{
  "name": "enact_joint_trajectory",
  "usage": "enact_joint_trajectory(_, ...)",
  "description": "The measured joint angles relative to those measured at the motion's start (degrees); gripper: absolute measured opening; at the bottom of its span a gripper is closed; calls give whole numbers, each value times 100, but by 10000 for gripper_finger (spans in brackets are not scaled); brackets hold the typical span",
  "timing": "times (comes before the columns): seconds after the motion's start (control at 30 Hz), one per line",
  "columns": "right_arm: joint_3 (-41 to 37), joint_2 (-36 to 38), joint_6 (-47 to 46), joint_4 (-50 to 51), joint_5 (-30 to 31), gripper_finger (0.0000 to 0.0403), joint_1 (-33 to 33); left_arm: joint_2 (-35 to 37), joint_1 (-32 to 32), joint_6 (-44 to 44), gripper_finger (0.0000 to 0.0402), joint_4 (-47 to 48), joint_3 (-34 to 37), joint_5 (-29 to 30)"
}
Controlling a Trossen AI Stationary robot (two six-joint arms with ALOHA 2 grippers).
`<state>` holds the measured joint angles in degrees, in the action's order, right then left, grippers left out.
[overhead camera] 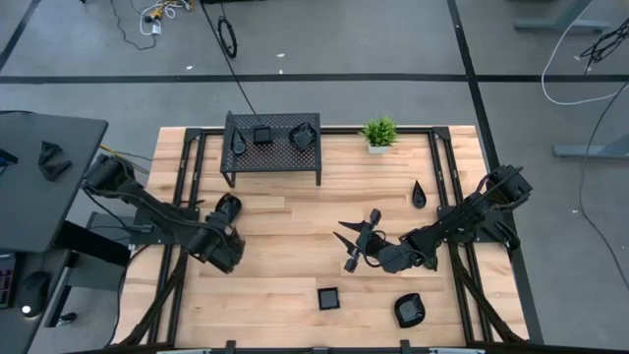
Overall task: Pick & Place Mini shaped plates
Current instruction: Stack the black drop shaped plate on top of the black drop shaped plates on the shelf
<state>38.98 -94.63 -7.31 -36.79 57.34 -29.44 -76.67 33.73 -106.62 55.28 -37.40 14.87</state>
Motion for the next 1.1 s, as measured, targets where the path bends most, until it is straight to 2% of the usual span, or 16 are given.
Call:
enact_joint_trajectory(0.27, 0, 0, -17, -1, 0, 148, 5, 31, 0, -90, 120, -783, 392, 315)
enact_joint_trajectory(0.9, 0, 0, -17, -1, 0, 148, 16, 29, 0, -65, 9, -827, 414, 511)
enact_joint_trajectory(1.1, 0, 0, -17, -1, 0, 148, 16, 28, -1, 58, 4, -834, 353, 568)
